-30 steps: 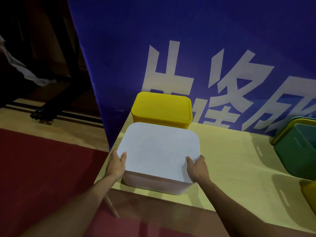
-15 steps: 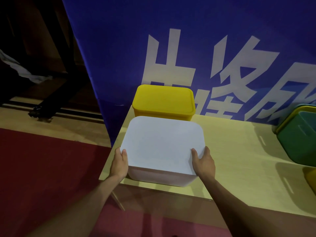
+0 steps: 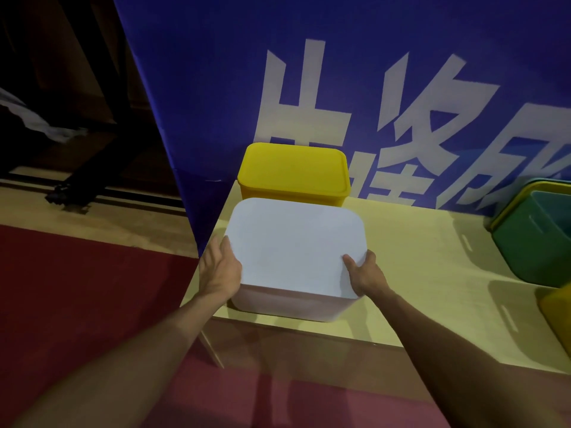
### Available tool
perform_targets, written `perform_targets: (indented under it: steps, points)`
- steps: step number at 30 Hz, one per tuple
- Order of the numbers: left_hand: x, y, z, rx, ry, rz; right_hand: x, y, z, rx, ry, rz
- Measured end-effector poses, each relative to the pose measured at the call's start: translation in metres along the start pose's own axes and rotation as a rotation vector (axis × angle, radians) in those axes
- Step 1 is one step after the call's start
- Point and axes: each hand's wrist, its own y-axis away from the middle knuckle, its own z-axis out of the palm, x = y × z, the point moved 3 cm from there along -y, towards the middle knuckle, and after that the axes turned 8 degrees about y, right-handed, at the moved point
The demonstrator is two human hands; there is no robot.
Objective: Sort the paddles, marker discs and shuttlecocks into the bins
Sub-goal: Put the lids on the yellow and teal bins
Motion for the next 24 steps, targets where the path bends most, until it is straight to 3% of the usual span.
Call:
perform_targets:
  steps: [4, 9, 24]
  points:
    - [0.047, 0.011, 0.0, -0.081, 0.017, 0.136, 0.001, 0.0, -0.03, 0.01, 0.145, -0.099]
    - [0.127, 0.033, 0.012, -0.267, 0.257, 0.235, 0.008, 0.008, -0.082, 0.044, 0.208, -0.263]
    - [0.396, 0.126, 0.082, -0.265, 0.624, 0.334, 0.151, -0.001, -0.303, 0.124, 0.159, -0.535]
